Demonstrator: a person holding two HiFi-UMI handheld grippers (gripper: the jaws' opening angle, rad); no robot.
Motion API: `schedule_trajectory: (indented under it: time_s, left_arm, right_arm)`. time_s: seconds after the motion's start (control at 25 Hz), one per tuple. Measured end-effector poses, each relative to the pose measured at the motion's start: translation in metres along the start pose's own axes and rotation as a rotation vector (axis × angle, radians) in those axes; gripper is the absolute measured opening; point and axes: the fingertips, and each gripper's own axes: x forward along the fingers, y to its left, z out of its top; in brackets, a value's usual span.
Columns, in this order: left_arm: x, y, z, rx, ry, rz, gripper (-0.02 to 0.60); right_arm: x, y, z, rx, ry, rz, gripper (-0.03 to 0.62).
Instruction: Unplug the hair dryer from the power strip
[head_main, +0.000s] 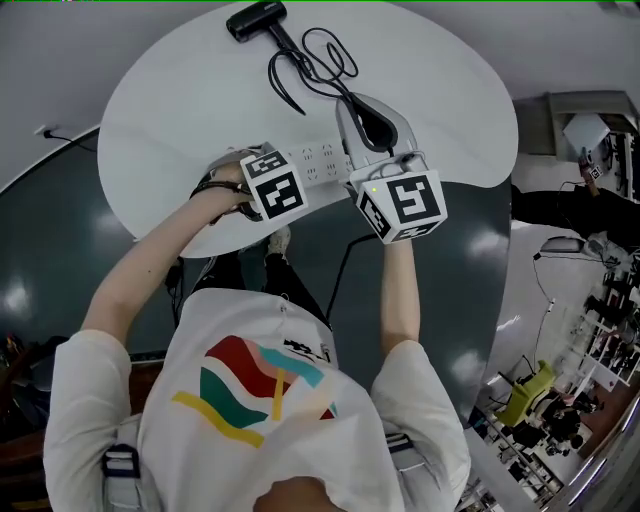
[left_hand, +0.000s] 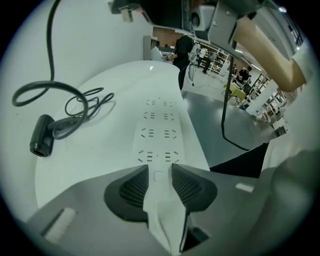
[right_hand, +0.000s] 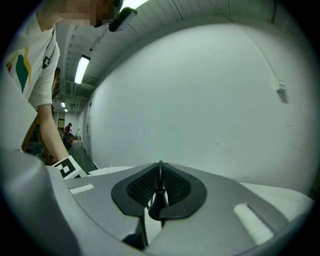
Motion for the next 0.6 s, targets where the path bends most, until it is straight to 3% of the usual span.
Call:
schedule_trajectory:
  time_s: [0.2,0.6]
  left_arm:
    - [-0.001,-0.003,0.004,0.003,-0.006,0.001,0.146]
    - [-0.001,0.002,0.007,-0.013,-0.055,0.008,0.146]
  right_arm:
    - [0.017,-0.001,-0.006,0.007,0.025,0.009,0.041]
    - [0.062,0.006,-0.068,-0.07,0.184,0.036,0.041]
